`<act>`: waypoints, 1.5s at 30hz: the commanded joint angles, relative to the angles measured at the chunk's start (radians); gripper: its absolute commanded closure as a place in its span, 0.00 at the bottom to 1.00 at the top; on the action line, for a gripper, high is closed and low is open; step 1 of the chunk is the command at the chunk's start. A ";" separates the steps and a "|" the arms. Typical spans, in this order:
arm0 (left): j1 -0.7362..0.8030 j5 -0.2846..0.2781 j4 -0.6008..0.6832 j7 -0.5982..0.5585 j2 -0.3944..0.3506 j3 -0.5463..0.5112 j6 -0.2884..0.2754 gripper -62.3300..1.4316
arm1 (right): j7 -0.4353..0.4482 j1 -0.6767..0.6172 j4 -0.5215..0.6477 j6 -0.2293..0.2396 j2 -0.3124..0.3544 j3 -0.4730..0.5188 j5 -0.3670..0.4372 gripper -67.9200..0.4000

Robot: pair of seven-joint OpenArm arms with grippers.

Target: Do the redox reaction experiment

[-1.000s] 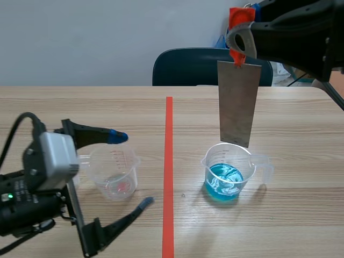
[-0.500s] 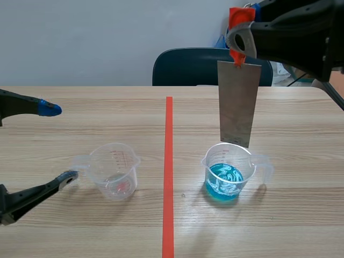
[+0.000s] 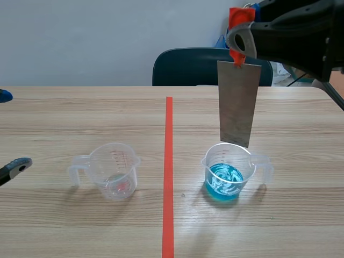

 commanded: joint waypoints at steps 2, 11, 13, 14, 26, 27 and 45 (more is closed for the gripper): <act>0.030 -0.010 -0.024 -0.039 -0.006 -0.045 -0.002 0.00 | 0.008 0.014 0.008 0.006 0.005 0.008 0.011 0.98; 0.161 -0.006 -0.124 -0.053 -0.005 -0.162 -0.001 0.00 | 0.008 0.014 0.008 0.006 0.005 0.008 0.011 0.98; 0.176 -0.007 -0.146 -0.056 -0.005 -0.169 -0.001 0.00 | 0.008 0.014 0.008 0.006 0.005 0.008 0.011 0.98; 0.178 -0.006 -0.156 -0.055 -0.004 -0.169 -0.002 0.00 | 0.008 0.014 0.008 0.006 0.005 0.008 0.011 0.98; 0.178 -0.007 -0.182 -0.052 0.001 -0.169 -0.001 0.00 | 0.008 0.014 0.008 0.006 0.005 0.008 0.011 0.98; 0.178 -0.007 -0.185 -0.052 0.001 -0.169 -0.001 0.00 | 0.008 0.014 0.008 0.006 0.005 0.008 0.011 0.98; 0.246 0.020 -0.370 -0.404 0.000 -0.169 0.000 0.00 | 0.008 0.014 0.008 0.006 0.002 0.008 0.011 0.98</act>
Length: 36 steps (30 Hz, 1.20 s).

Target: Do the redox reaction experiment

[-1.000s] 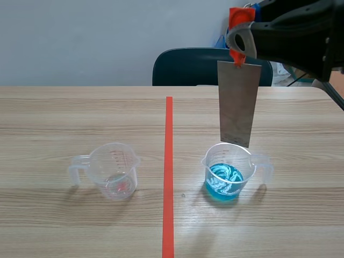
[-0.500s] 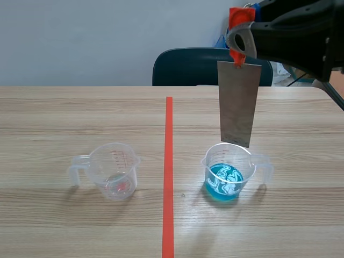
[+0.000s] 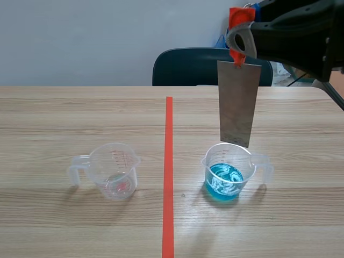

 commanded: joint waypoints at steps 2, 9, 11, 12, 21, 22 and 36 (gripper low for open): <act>0.016 -0.011 -0.013 -0.048 -0.001 -0.007 -0.001 0.00 | 0.008 0.014 0.008 0.006 0.002 0.008 0.011 0.98; 0.060 -0.004 -0.092 -0.147 -0.001 -0.007 -0.001 0.00 | 0.008 0.014 0.008 0.006 0.002 0.007 0.011 0.98; 0.063 0.008 -0.110 -0.167 0.002 -0.007 -0.002 0.00 | 0.008 0.014 0.008 0.006 0.002 0.007 0.011 0.98; 0.062 0.013 -0.117 -0.170 0.003 -0.007 -0.002 0.00 | 0.008 0.014 0.008 0.006 0.002 0.007 0.011 0.98; 0.063 0.093 -0.143 -0.229 0.016 -0.007 -0.002 0.00 | 0.008 0.014 0.008 0.006 0.002 0.007 0.011 0.98; 0.066 0.104 -0.144 -0.241 0.016 -0.007 -0.002 0.00 | 0.008 0.014 0.008 0.006 0.002 0.007 0.011 0.98; 0.067 0.121 -0.140 -0.350 0.019 -0.007 -0.002 0.00 | 0.008 0.014 0.008 0.006 0.002 0.007 0.011 0.98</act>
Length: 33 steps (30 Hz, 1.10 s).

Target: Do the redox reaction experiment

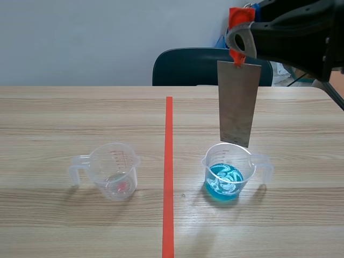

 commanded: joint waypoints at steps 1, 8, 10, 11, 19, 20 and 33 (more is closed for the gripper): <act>0.000 -0.010 0.012 -0.046 0.005 -0.007 -0.002 0.00 | 0.008 0.014 0.008 0.006 0.002 0.007 0.011 0.98; 0.000 -0.010 0.012 -0.046 0.005 -0.007 -0.002 0.00 | 0.008 0.014 0.008 0.006 0.002 0.007 0.011 0.98; 0.000 -0.010 0.012 -0.046 0.005 -0.007 -0.002 0.00 | 0.008 0.014 0.008 0.006 0.002 0.007 0.011 0.98; 0.000 -0.010 0.012 -0.046 0.005 -0.007 -0.002 0.00 | 0.008 0.014 0.008 0.006 0.002 0.007 0.011 0.98; 0.000 -0.010 0.012 -0.046 0.038 -0.007 -0.002 0.00 | 0.008 0.014 0.008 0.006 0.002 0.007 0.011 0.98; 0.000 -0.006 0.012 -0.046 0.042 -0.007 -0.002 0.00 | 0.008 0.014 0.008 0.006 0.002 0.007 0.011 0.98; 0.000 0.016 0.012 -0.046 0.052 -0.007 -0.002 0.00 | 0.008 0.014 0.008 0.006 0.002 0.007 0.011 0.98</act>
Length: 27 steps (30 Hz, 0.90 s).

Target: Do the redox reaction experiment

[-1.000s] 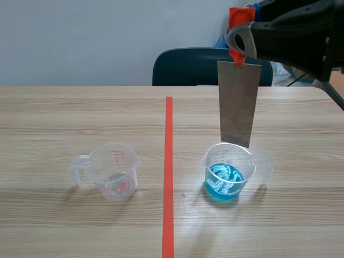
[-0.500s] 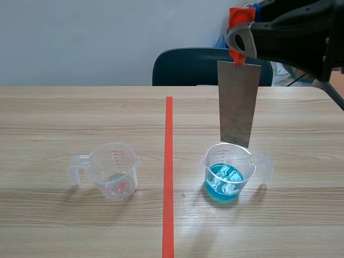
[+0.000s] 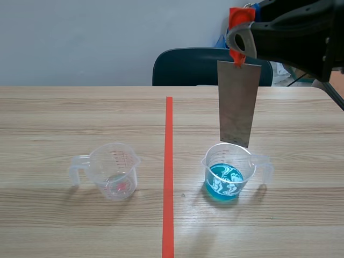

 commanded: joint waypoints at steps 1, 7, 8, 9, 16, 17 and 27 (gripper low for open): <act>0.000 -0.006 0.012 -0.046 -0.006 -0.007 -0.002 0.00 | 0.008 0.014 0.008 0.006 0.002 0.007 0.011 0.98; 0.000 -0.006 0.012 -0.046 -0.006 -0.007 -0.002 0.00 | 0.011 0.018 0.008 0.006 0.002 0.007 0.011 0.98; 0.000 -0.006 0.012 -0.046 -0.006 -0.007 -0.002 0.00 | 0.008 0.025 0.008 0.006 -0.003 0.006 0.011 0.98; 0.000 -0.006 0.012 -0.046 -0.006 -0.007 -0.002 0.00 | 0.000 0.033 0.008 0.006 -0.010 0.006 0.008 0.98; 0.000 0.025 0.012 -0.046 -0.006 -0.007 -0.002 0.00 | -0.041 0.139 0.007 0.006 -0.053 -0.077 -0.008 0.98; 0.000 0.031 0.012 -0.046 -0.006 -0.007 -0.002 0.00 | -0.046 0.158 0.006 0.006 -0.059 -0.101 -0.009 0.98; -0.001 0.047 0.012 -0.046 -0.006 -0.007 -0.002 0.00 | -0.089 0.402 -0.086 0.006 -0.202 -0.349 -0.017 0.98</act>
